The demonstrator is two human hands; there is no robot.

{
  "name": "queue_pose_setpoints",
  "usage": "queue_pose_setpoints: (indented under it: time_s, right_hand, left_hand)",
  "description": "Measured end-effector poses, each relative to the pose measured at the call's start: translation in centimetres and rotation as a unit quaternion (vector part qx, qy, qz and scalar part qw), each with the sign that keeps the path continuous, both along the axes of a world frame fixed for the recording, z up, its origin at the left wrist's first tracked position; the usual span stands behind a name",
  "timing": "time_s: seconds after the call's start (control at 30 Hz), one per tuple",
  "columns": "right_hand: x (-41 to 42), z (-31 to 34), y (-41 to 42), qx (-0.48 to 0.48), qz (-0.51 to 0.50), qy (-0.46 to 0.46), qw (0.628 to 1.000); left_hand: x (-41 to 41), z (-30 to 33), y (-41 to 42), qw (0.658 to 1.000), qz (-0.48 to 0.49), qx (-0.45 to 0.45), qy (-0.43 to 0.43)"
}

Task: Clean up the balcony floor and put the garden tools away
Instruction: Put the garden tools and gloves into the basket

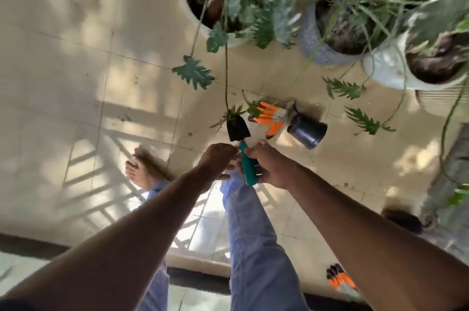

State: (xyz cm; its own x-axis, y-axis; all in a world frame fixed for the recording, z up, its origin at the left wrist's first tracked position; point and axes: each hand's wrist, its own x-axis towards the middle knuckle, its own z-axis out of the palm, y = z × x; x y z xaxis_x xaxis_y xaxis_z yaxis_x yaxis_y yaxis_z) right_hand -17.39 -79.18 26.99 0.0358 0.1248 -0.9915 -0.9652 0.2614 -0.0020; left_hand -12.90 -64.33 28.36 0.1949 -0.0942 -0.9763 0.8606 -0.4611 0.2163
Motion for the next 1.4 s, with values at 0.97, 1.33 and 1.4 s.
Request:
queue_pose_setpoints:
  time_s: [0.97,1.33,1.4]
  right_hand:
    - [28.8,1.7,60.4,-0.047,0.585,-0.285,0.758]
    - [39.1,2.8,77.7,-0.010,0.766,-0.338,0.548]
    - [40.6,2.3,80.3,-0.006,0.787,-0.336,0.518]
  left_hand:
    - [11.6,2.9,60.5,0.769,0.633,0.077,-0.046]
    - [14.1,4.1,71.7,0.722,0.682,0.112,-0.019]
    - [14.6,3.2,73.2,0.718,0.686,0.116,-0.023]
